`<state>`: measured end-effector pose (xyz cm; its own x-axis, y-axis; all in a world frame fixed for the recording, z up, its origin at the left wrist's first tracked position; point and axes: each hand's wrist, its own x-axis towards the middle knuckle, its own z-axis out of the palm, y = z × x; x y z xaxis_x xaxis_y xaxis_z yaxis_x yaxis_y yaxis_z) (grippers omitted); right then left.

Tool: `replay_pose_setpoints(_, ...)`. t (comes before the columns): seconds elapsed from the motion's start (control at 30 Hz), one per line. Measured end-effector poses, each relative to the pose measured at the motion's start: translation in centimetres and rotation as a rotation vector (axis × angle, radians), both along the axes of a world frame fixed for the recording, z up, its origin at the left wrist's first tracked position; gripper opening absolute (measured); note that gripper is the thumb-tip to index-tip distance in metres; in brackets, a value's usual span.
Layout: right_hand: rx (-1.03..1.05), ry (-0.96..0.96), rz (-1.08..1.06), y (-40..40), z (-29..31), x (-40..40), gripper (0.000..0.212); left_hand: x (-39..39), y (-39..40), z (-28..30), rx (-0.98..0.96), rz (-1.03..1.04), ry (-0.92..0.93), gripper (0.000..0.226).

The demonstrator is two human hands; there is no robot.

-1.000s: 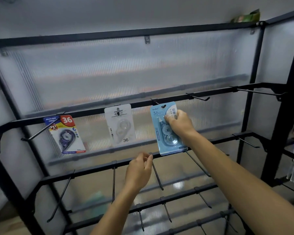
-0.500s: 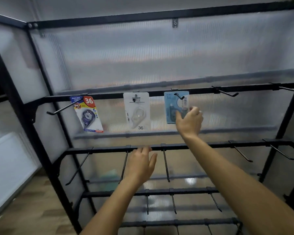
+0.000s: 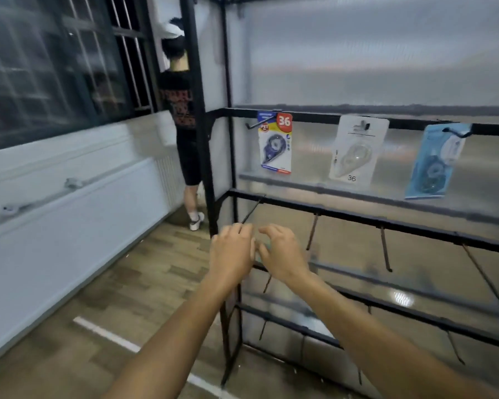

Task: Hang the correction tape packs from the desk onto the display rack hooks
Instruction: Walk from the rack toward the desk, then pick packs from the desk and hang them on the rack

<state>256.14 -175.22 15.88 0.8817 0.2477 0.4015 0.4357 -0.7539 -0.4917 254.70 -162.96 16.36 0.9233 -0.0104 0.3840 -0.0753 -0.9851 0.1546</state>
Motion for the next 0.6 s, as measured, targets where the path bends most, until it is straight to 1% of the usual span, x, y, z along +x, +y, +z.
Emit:
replay_pose_setpoints(0.13, -0.093, -0.009, 0.205, 10.2, -1.4, -3.3, 0.028, -5.7, 10.3, -0.7, -0.005, 0.159, 0.067, 0.033)
replay_pose_setpoints(0.27, -0.117, 0.038, 0.361, 21.7, -2.5, -8.3, 0.021, -12.7, 20.7, -1.2, 0.011, 0.336, 0.131, 0.034)
replay_pose_setpoints(0.37, -0.119, 0.086, 0.477, 29.9, -3.3, -12.3, 0.025, -18.1, 27.7, -2.1, -0.006, 0.463, 0.161, 0.031)
replay_pose_setpoints(0.43, -0.11, 0.095, 0.583, 35.0, -4.0, -15.0, 0.026, -21.8, 32.1, -3.0, -0.038, 0.53, 0.167, 0.034)
replay_pose_setpoints(0.5, -0.144, 0.11, 0.657, 39.7, -4.6, -17.7, 0.029, -25.4, 36.2, -3.7, -0.049, 0.606, 0.174, 0.038)
replay_pose_setpoints(0.6, -0.163, 0.125, 0.761, 46.3, -5.5, -21.6, 0.033, -30.4, 41.6, -5.0, -0.057, 0.742, 0.197, 0.037)
